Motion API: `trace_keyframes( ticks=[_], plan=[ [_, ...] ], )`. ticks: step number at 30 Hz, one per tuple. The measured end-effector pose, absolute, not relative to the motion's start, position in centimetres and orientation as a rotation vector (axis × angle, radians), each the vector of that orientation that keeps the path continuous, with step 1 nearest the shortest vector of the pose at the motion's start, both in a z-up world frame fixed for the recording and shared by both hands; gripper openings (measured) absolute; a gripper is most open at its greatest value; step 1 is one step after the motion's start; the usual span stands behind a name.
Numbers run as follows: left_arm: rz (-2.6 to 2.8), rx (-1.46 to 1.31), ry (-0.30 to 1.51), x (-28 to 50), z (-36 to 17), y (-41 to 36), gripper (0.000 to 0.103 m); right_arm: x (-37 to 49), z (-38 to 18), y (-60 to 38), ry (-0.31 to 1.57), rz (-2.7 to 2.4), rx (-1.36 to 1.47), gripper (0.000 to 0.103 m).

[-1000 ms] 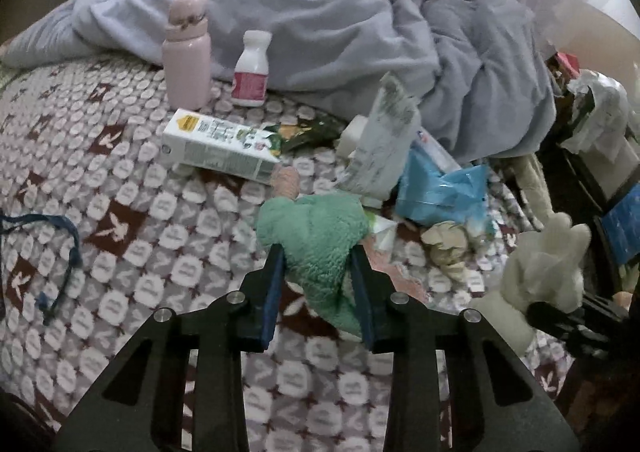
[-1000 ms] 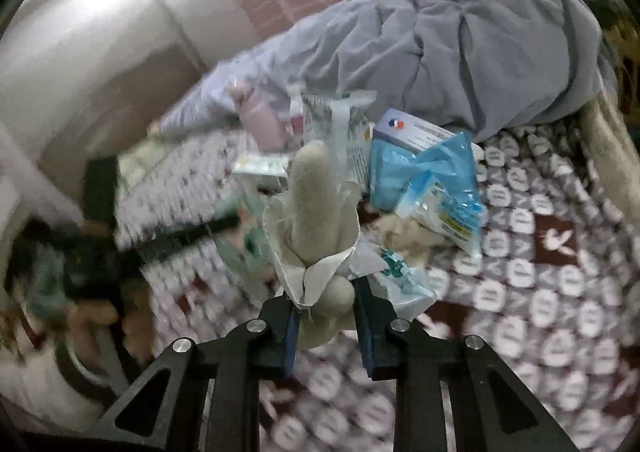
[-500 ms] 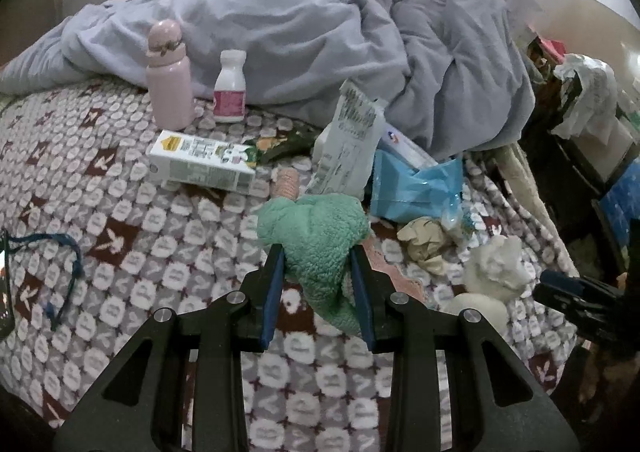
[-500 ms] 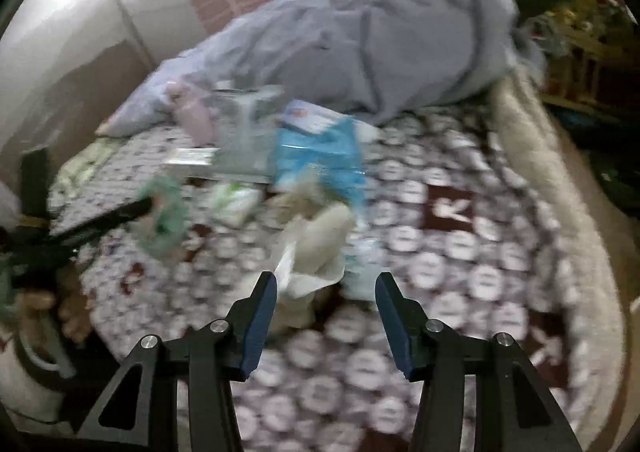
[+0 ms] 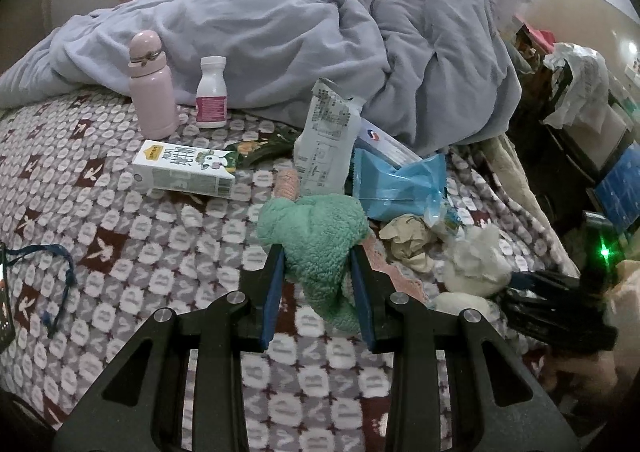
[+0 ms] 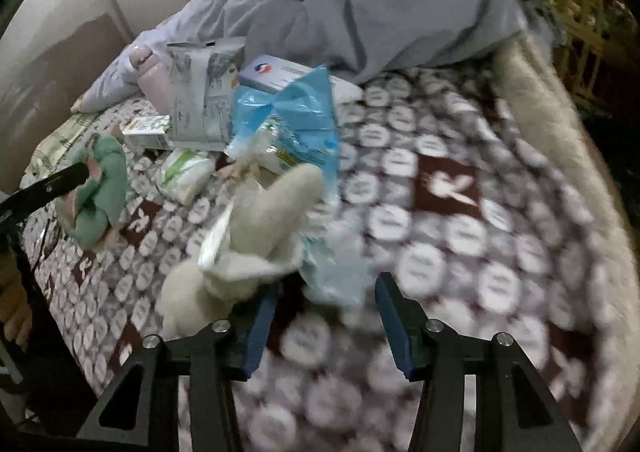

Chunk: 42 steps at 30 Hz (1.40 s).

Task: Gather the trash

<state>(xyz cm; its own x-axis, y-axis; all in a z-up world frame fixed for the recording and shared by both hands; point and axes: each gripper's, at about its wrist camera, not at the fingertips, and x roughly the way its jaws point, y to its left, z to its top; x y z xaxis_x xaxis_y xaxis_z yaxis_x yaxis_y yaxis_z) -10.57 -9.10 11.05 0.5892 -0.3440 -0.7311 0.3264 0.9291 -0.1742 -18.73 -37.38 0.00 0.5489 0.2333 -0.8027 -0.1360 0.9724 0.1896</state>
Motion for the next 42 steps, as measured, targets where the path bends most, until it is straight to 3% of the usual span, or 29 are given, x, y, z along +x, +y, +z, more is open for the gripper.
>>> trace_keyframes(
  ticks=[1,11,21,39,40,41,42],
  plan=[
    [-0.394,-0.022,0.855,-10.6,11.2,-9.2,0.03,-18.6,0.0,-37.3,0.958,0.217,0.106,0.023],
    [-0.499,0.004,0.846,-11.7,13.5,-13.9,0.03,-23.1,5.1,-43.1,0.816,0.136,0.211,0.021],
    [-0.81,0.08,0.846,-15.2,16.1,-26.7,0.03,-30.7,8.8,-54.1,0.749,-0.138,0.285,0.021],
    [-1.205,0.257,0.94,-23.4,13.5,-51.5,0.033,-40.6,3.2,-71.4,0.862,-0.56,0.441,0.021],
    [-1.214,0.262,0.948,-23.5,13.0,-52.4,0.037,-40.6,3.1,-71.6,0.863,-0.57,0.447,0.025],
    [-1.22,0.264,0.959,-23.5,12.7,-53.0,0.04,-40.6,2.9,-71.9,0.863,-0.585,0.452,0.042],
    [-1.224,0.26,0.969,-23.5,12.4,-53.4,0.042,-40.9,2.8,-72.0,0.859,-0.594,0.455,0.05]
  ],
)
